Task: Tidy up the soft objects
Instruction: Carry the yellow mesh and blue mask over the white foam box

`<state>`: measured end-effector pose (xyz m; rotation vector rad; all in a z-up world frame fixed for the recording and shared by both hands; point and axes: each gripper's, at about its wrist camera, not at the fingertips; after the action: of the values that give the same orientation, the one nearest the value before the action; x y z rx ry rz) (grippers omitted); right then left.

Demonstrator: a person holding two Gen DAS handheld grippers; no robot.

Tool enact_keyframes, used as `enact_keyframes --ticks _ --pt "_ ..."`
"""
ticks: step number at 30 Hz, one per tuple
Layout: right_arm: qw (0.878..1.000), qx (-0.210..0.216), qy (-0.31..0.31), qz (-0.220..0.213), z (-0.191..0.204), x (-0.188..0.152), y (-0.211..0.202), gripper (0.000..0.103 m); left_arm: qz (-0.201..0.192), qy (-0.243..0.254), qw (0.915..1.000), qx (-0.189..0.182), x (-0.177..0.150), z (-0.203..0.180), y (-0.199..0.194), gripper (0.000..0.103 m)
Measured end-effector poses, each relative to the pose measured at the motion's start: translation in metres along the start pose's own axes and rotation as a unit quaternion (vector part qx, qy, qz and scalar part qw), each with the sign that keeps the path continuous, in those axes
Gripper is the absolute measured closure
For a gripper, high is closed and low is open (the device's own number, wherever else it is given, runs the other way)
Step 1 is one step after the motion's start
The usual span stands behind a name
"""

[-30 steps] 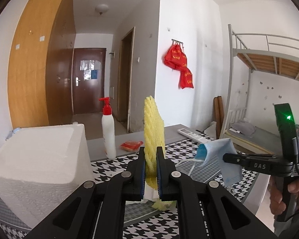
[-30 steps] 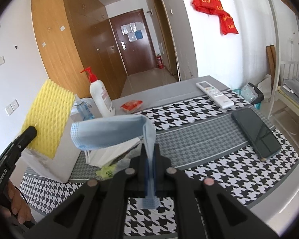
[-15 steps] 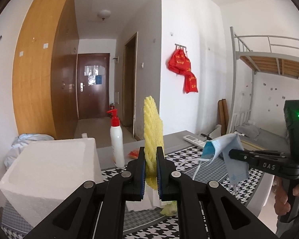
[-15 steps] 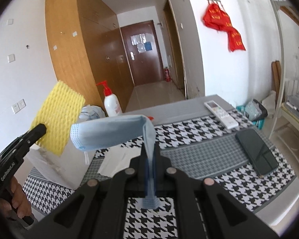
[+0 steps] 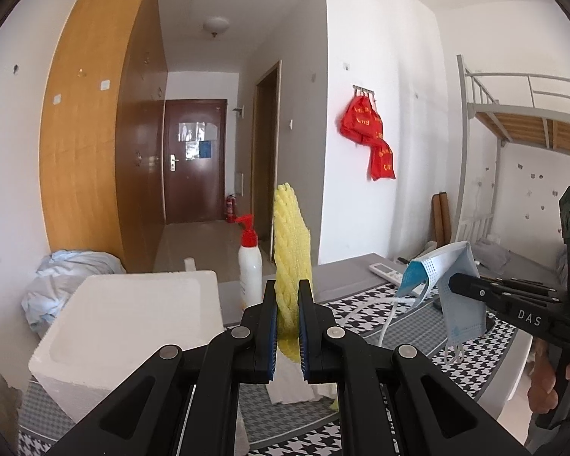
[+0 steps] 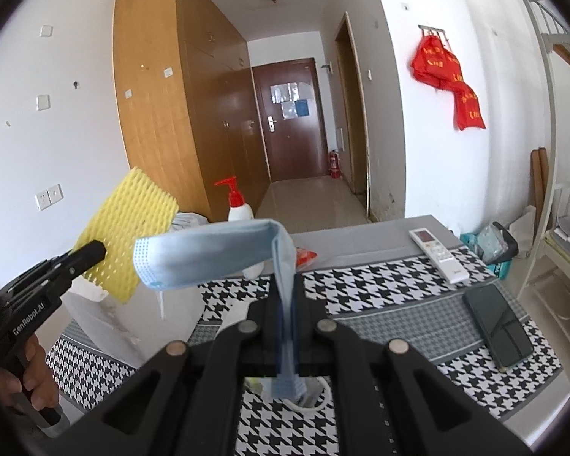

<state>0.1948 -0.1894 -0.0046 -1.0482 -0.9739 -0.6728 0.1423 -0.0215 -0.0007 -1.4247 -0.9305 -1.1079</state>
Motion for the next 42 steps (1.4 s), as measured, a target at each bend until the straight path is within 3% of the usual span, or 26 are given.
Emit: enact_keyframes --ticks 23,35,42 --pt "0.998 0.056 -0.020 0.000 0.040 0.013 0.015 0.097 -0.015 -0.021 0.9964 0.081 0.019 0.047 -0.026 0.093" --pt "0.996 0.085 -0.031 0.004 0.061 0.017 0.026 0.097 0.022 -0.027 0.9916 0.124 0.017 0.074 -0.017 0.093" --pt "0.995 0.088 -0.038 0.002 0.071 0.017 0.027 0.097 0.057 -0.033 0.9900 0.125 0.017 0.087 0.002 0.093"
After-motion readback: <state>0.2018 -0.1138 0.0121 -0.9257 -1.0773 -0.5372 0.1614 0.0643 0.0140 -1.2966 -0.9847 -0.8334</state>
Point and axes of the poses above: each gripper's, at about its wrist camera, not at the fingertips, and y roughly the way its jaws point, z to its left, x to its top, and after that the axes turned 4 degrees about x, right-handed
